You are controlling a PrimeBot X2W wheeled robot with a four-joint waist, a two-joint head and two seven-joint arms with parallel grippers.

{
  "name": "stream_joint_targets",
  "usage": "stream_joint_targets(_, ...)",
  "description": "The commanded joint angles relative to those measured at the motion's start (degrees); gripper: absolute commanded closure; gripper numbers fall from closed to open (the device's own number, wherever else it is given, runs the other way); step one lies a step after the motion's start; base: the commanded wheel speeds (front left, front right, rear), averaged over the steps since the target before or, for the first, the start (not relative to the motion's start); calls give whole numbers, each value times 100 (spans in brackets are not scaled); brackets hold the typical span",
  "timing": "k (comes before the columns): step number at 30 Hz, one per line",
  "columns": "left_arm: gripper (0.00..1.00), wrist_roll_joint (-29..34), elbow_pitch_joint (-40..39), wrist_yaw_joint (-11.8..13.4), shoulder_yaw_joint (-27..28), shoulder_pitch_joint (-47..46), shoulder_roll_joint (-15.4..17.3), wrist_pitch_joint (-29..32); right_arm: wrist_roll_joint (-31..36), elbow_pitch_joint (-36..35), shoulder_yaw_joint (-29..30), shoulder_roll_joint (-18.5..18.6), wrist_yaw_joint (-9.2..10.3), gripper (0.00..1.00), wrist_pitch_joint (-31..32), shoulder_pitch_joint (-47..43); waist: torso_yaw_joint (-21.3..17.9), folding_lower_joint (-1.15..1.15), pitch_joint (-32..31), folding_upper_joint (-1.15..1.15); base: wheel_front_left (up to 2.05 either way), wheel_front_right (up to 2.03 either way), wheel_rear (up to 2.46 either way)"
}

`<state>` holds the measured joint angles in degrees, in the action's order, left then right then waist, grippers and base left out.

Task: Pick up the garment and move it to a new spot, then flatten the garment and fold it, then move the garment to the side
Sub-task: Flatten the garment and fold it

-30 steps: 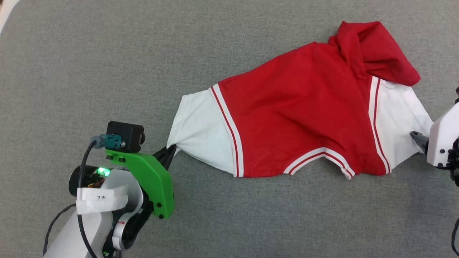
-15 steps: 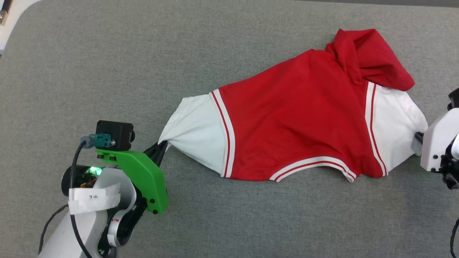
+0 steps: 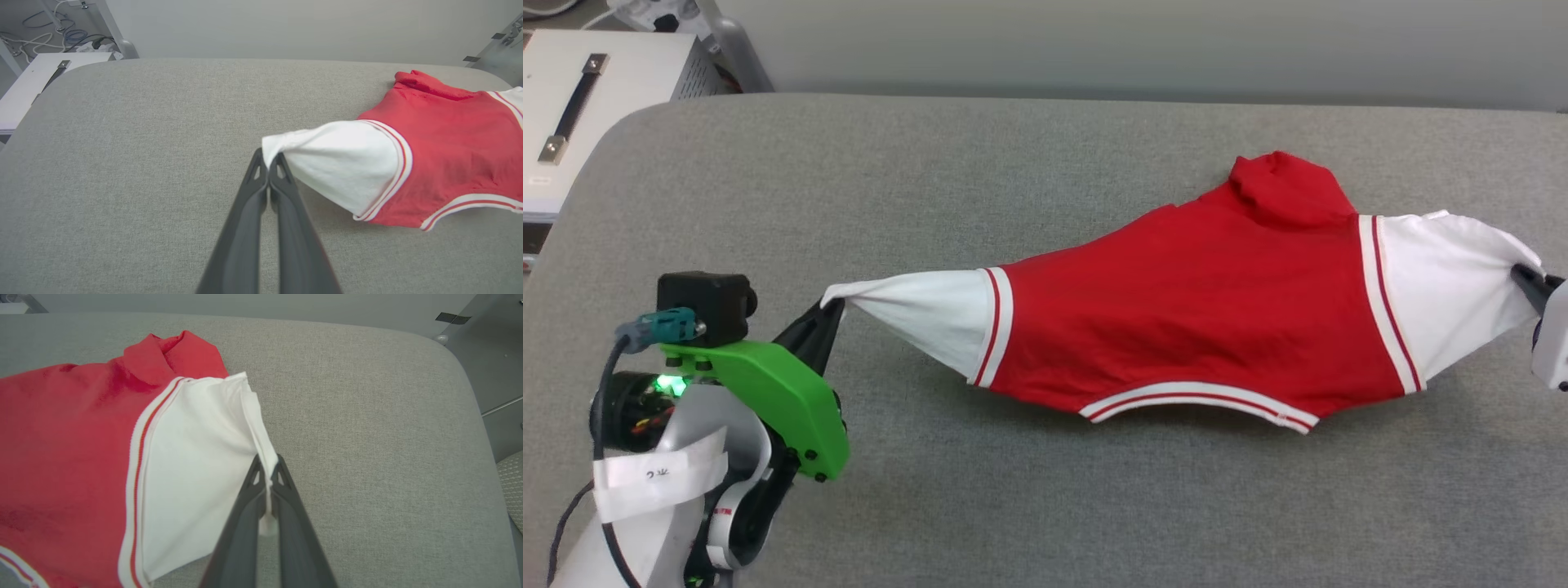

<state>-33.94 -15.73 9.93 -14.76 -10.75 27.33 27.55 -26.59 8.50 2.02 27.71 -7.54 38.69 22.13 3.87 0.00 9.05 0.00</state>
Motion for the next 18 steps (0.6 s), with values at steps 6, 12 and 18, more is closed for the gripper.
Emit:
stream_joint_targets(6, 100, -37, -480, 21, 383, 49, 302, -175, -284, -692, 219, 221, 5, 100, -237, 0, -266, 0, -579, 0, 0, 0, 0)
stream_joint_targets(12, 100, -2, -861, 79, 770, -193, 486, -330, -395, -1135, 341, 358, 5, 100, -451, 233, -368, 0, -789, 0, 0, 0, 0)
stream_joint_targets(18, 100, 15, -1145, 80, 1078, -465, 615, -511, -298, -1340, 331, 528, 5, 100, -730, 555, -462, 0, -841, 0, 0, 0, 0)
